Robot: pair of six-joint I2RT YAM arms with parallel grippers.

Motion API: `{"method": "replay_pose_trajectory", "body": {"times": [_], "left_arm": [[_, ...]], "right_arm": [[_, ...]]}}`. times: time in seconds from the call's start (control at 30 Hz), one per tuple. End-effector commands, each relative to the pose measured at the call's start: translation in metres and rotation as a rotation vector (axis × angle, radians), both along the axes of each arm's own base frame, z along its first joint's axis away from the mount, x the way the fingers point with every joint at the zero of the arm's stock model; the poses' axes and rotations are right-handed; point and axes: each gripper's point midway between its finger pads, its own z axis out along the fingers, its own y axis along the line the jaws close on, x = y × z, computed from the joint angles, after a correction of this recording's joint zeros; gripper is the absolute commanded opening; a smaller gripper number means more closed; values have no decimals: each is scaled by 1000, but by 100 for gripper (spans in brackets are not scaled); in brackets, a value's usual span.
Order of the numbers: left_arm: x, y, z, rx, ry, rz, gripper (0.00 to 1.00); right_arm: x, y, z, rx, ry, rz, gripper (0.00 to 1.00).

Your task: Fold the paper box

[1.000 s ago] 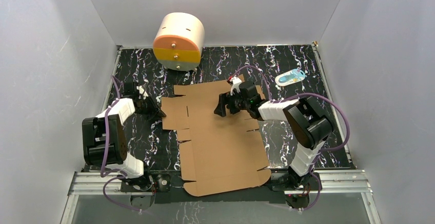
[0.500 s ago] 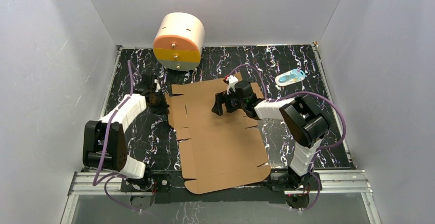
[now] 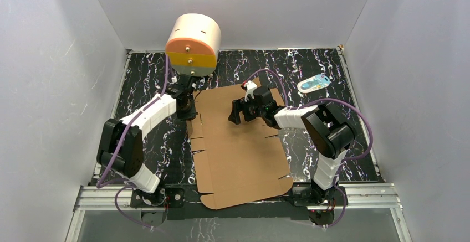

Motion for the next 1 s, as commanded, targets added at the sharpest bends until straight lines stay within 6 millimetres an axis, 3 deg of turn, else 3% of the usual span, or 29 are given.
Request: {"method": "replay_pose_trajectory", "body": {"times": [0.0, 0.4, 0.5, 0.8, 0.97], "left_arm": [[2, -13, 16, 15, -26, -10, 14], [5, -44, 28, -90, -67, -39, 21], [7, -50, 33, -128, -81, -46, 29], [10, -20, 68, -94, -240, 24, 50], [14, 7, 77, -220, -287, 103, 55]], "right_arm": [[-12, -2, -26, -57, 79, 11, 97], [-13, -2, -25, -53, 80, 10, 98], [-12, -2, -24, -53, 79, 9, 98], [-11, -3, -27, -63, 82, 2, 98], [-11, -3, -28, -67, 85, 0, 98]]}}
